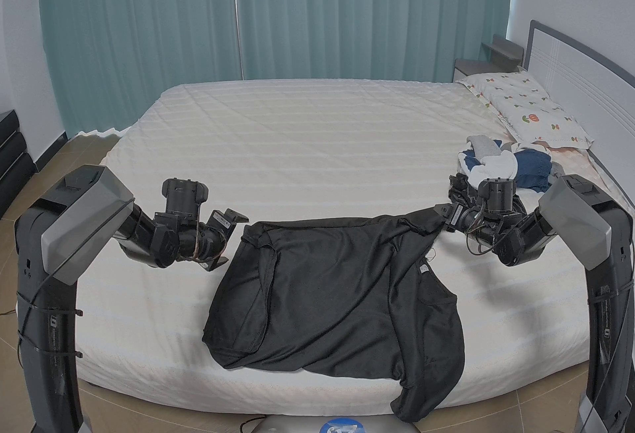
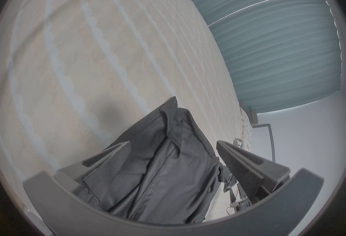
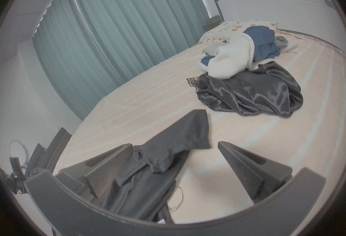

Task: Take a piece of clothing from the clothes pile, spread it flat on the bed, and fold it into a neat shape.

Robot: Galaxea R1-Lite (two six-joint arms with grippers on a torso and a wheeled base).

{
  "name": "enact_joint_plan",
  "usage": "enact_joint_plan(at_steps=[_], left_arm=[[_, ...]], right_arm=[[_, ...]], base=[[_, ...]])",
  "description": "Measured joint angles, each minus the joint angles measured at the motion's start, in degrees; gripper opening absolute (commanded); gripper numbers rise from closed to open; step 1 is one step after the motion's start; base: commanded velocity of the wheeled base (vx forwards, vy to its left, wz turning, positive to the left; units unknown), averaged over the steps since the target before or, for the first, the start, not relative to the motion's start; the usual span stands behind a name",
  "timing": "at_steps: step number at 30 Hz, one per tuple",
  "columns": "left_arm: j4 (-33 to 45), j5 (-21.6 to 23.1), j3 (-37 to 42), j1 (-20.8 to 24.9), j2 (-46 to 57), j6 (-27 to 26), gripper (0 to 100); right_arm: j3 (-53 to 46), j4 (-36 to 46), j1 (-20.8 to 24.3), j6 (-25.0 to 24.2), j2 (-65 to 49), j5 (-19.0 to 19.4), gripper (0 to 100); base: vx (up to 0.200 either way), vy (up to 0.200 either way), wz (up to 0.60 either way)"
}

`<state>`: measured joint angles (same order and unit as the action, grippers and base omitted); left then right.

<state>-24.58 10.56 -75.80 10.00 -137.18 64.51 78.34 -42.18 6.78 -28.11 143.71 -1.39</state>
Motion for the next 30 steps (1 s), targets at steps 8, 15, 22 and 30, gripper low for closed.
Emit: enact_joint_plan(at_steps=[8, 15, 22, 30], left_arm=[[-10.2, 1.2, 15.3, 0.0, 4.6, -0.2, 100], [-16.5, 1.5, 24.6, -0.2, 8.4, -0.4, 100], [-19.4, 1.6, 29.4, -0.5, 10.5, -0.3, 100], [-19.5, 1.6, 30.0, -1.0, 11.2, -0.3, 100]], right_arm=[[-11.7, -0.9, 0.0, -0.5, -2.8, 3.7, 100], [-26.0, -7.7, 0.1, 1.2, -5.3, 12.4, 100], [-31.6, -11.0, 0.6, 3.4, -5.9, 16.3, 100], [-31.2, -10.2, 2.6, 3.5, -4.5, 15.8, 0]], base=[[0.0, 0.0, 0.0], [0.0, 0.0, 0.0], [0.0, 0.0, 0.0], [0.0, 0.0, 0.0]])
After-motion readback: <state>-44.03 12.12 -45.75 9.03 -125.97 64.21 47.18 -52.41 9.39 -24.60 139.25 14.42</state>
